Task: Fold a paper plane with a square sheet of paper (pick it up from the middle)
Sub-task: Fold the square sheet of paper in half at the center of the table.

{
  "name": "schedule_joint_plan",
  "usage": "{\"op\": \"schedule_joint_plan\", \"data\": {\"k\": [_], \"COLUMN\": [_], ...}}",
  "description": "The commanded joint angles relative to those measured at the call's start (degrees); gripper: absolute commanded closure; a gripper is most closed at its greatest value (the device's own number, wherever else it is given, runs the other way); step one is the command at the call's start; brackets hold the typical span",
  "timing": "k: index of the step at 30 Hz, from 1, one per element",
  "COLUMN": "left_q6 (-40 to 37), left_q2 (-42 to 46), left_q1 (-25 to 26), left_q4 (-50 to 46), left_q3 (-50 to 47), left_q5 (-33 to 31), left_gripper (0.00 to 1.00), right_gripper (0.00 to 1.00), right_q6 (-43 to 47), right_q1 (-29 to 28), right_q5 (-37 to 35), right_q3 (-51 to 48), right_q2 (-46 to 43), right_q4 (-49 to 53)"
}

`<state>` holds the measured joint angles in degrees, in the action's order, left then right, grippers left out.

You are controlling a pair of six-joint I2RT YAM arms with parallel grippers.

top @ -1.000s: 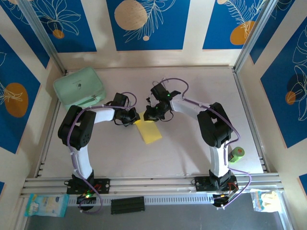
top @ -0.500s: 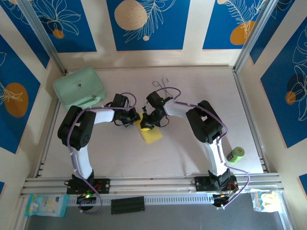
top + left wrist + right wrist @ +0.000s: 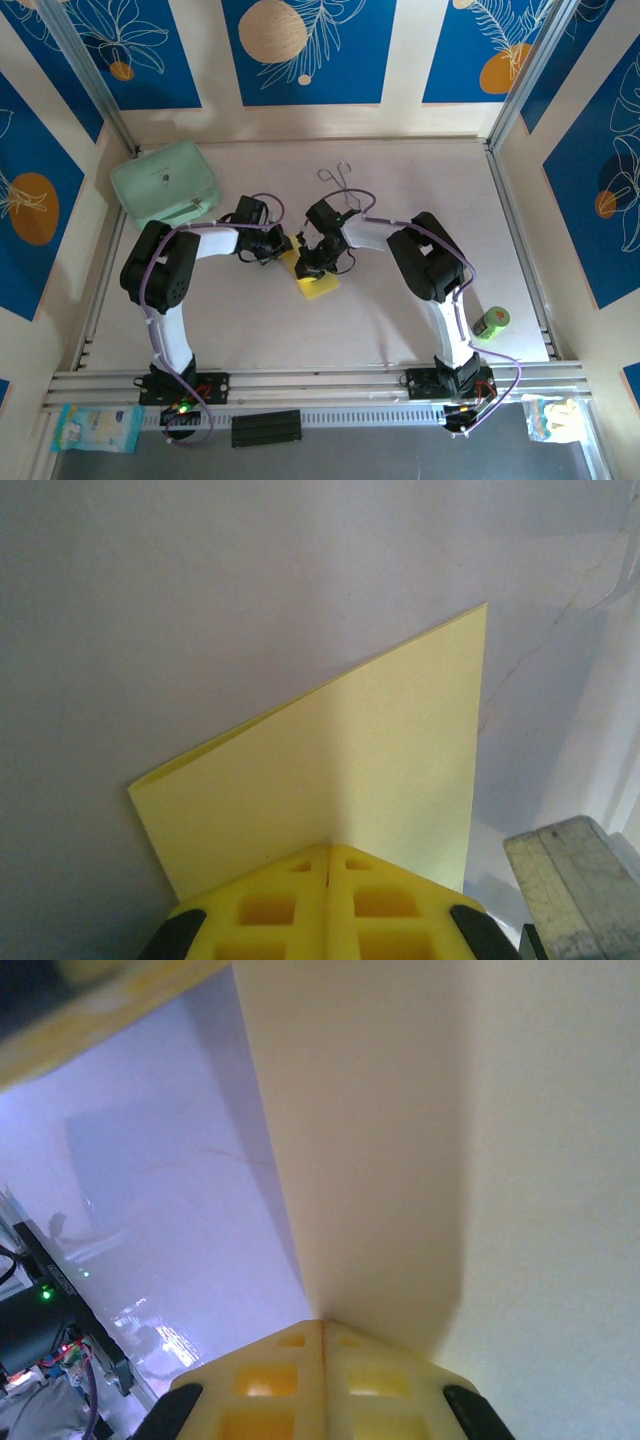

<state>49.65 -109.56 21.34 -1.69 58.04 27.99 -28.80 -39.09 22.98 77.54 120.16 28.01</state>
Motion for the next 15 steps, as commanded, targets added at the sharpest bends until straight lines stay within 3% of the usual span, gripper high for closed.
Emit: {"op": "schedule_joint_plan", "data": {"k": [1,10,15], "left_q6": [-0.8,-3.5,-9.9], "left_q2": [-2.4,-2.8,-3.6], "left_q1": [-0.7,-1.0,-0.9], "left_q4": [-6.0,-7.2,-8.2], "left_q3": [-1.4,0.0,3.4], "left_q5": [-5.7,-5.4,-1.9], "left_gripper": [1.0,1.0,0.99], "right_gripper": [0.95,0.95,0.94], "right_q6": [1.8,2.3,-0.5], "right_q1": [-1.4,-2.1,0.2], "right_q5": [1.5,2.4,0.2], "right_q3": [-3.9,-10.7,-10.7], "right_q2": [-2.5,-7.9,-13.6], "right_q4": [5.1,4.8,1.4]}}
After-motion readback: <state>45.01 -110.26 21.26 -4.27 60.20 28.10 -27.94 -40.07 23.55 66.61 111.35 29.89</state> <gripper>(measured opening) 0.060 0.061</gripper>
